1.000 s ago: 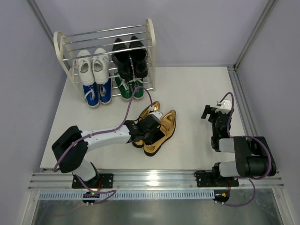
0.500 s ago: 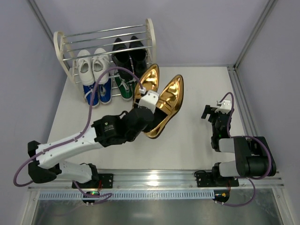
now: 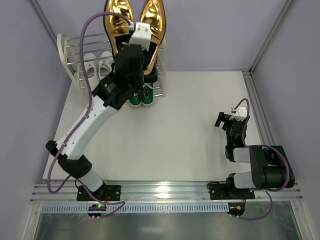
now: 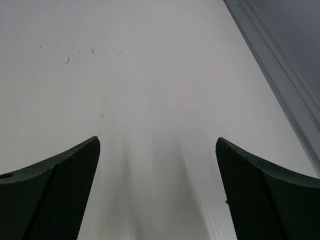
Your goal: Place and organize the shoes onto the shoe shelf
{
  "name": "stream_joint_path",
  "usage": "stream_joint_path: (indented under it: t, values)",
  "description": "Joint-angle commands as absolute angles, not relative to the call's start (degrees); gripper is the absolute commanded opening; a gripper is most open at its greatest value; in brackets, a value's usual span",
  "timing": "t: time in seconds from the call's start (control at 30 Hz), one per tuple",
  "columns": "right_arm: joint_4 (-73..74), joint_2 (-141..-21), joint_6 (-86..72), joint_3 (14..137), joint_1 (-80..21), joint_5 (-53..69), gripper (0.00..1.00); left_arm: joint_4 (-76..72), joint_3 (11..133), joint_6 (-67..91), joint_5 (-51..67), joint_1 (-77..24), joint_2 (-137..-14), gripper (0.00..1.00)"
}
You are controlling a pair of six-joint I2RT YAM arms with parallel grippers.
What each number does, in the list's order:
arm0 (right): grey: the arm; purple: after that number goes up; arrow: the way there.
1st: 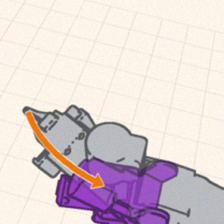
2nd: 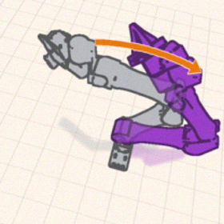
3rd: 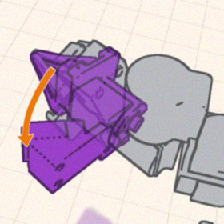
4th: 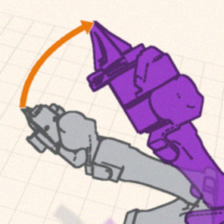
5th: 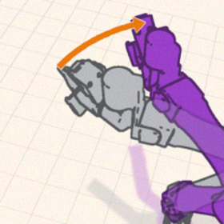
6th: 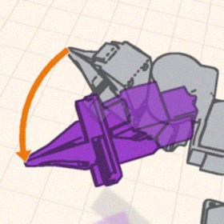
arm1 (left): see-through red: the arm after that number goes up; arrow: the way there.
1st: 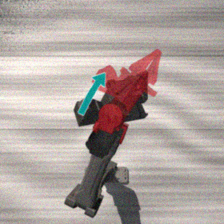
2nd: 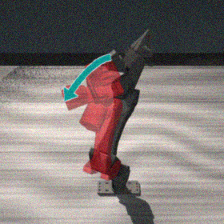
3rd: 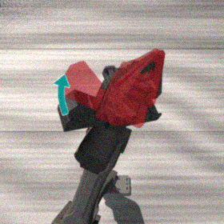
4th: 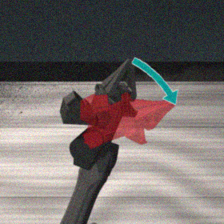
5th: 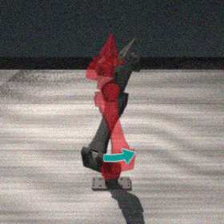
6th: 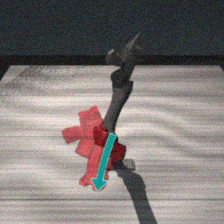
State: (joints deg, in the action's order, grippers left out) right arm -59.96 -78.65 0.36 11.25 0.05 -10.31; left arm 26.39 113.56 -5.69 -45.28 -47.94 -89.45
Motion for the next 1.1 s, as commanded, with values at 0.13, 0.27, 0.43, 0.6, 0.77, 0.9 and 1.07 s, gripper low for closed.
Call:
stream_joint_path:
  t: [0.13,0.27,0.43,0.6,0.77,0.9,1.07]
  values:
    - [-64.34,-78.22,0.7,11.6,0.0,-10.11,0.97,22.5,144.83,-8.44,-38.32,-34.11,-103.86,0.0]
    - [-64.25,-78.14,0.7,11.51,0.0,-10.28,0.97,22.41,145.38,-4.4,-35.34,-29.01,-105.64,0.0]
    - [-64.34,-78.22,0.7,11.6,0.0,-10.2,0.97,20.39,140.98,-1.68,-36.3,-25.32,-105.64,0.0]
    - [-64.34,-78.22,0.7,11.51,0.0,-10.11,0.97,21.62,140.8,1.3,-35.6,-22.85,-106.7,0.0]
    - [-64.25,-78.22,0.7,11.6,0.0,-10.2,0.97,22.85,136.86,3.6,-35.42,-22.5,-106.0,0.0]
    - [-64.34,-78.13,0.7,11.6,0.0,-10.2,0.97,25.57,134.65,7.46,-34.72,-20.84,-105.65,0.0]
    - [-64.34,-78.22,0.7,11.6,0.0,-10.28,0.98,24.61,132.62,8.17,-34.1,-19.78,-105.73,0.0]
